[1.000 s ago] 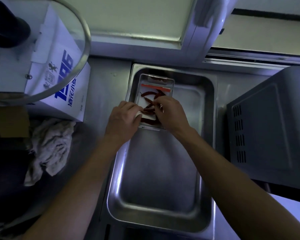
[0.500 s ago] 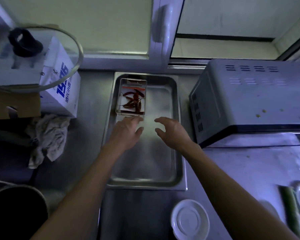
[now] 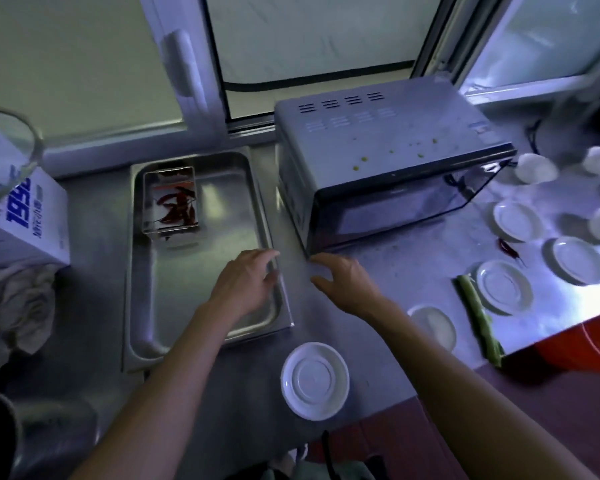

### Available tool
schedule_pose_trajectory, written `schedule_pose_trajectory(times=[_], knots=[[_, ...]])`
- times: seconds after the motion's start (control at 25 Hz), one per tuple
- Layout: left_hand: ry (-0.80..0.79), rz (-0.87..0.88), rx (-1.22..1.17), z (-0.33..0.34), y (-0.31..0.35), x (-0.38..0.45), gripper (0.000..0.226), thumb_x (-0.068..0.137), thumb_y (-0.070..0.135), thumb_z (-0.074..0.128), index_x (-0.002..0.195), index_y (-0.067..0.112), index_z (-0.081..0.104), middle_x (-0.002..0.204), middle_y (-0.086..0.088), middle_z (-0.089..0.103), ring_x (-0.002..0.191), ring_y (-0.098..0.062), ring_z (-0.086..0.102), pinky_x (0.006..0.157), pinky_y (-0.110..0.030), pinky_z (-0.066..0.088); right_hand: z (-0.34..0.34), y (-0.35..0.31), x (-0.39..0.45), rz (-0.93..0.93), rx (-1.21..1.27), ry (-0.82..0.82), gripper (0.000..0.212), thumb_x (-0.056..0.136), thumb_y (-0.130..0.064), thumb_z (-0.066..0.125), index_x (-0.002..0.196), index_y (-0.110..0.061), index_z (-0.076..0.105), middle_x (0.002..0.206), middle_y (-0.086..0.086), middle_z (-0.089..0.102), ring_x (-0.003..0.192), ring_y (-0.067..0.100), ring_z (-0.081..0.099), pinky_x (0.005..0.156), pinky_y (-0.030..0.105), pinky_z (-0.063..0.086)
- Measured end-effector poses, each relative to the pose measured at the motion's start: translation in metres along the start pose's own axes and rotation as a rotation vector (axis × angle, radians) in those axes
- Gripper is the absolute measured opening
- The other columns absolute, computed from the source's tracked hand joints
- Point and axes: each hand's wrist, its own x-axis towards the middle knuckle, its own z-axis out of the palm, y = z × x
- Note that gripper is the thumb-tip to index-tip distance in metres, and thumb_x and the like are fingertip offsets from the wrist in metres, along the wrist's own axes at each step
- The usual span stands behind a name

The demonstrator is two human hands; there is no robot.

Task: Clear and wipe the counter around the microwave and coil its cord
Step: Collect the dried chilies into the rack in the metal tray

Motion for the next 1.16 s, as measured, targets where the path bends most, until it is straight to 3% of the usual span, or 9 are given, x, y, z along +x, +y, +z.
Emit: schedule_pose_trajectory(times=[0.24,0.48,0.6,0.8,0.92,1.16], knots=[[-0.006,0.125,0.030,0.037,0.114,-0.006,0.042,0.095,0.034,0.061,0.134,0.020,0.057,0.136,-0.002,0.059,0.125,-0.023,0.052,0.104,-0.035,0.042,-0.055,0.081,-0.085,0.064,0.037,0.124,0.043,0.092,-0.026,0.065,0.134,-0.016,0.061,0.135,0.006,0.063,0.125,0.029,0.056,0.102,0.040,0.044],[-0.076,0.274,0.065,0.087,0.236,-0.010,0.044,0.096,0.036,0.059,0.137,0.022,0.055,0.139,0.002,0.056,0.128,-0.020,0.049,0.106,-0.034,0.039,-0.110,0.167,-0.182,0.186,0.054,0.266,0.041,0.094,-0.030,0.064,0.133,-0.020,0.061,0.134,0.006,0.063,0.124,0.027,0.054,0.102,0.036,0.040],[-0.102,0.323,0.070,0.112,0.292,-0.008,0.043,0.096,0.041,0.056,0.136,0.025,0.055,0.140,0.004,0.055,0.130,-0.018,0.046,0.106,-0.033,0.039,-0.132,0.206,-0.227,0.245,0.091,0.301,0.039,0.092,-0.027,0.065,0.129,-0.018,0.063,0.131,0.008,0.064,0.122,0.030,0.057,0.097,0.041,0.047],[-0.187,0.466,0.142,0.155,0.385,-0.009,0.040,0.097,0.040,0.054,0.135,0.028,0.056,0.138,0.002,0.058,0.126,-0.020,0.050,0.102,-0.034,0.040,-0.159,0.262,-0.302,0.427,0.139,0.408,0.038,0.092,-0.030,0.063,0.129,-0.025,0.063,0.125,-0.003,0.067,0.114,0.021,0.059,0.096,0.034,0.047],[-0.204,0.514,0.144,0.172,0.424,-0.006,0.039,0.096,0.040,0.054,0.134,0.030,0.057,0.138,0.005,0.057,0.126,-0.020,0.051,0.103,-0.037,0.043,-0.169,0.284,-0.333,0.491,0.184,0.481,0.036,0.089,-0.027,0.064,0.125,-0.022,0.066,0.110,0.000,0.071,0.107,0.022,0.062,0.094,0.037,0.049],[-0.265,0.617,0.142,0.201,0.469,0.017,0.038,0.097,0.040,0.052,0.132,0.026,0.059,0.135,0.004,0.060,0.125,-0.020,0.052,0.102,-0.040,0.043,-0.178,0.320,-0.355,0.565,0.196,0.552,0.032,0.087,-0.024,0.065,0.118,-0.022,0.070,0.110,-0.004,0.072,0.104,0.017,0.064,0.090,0.037,0.052]])
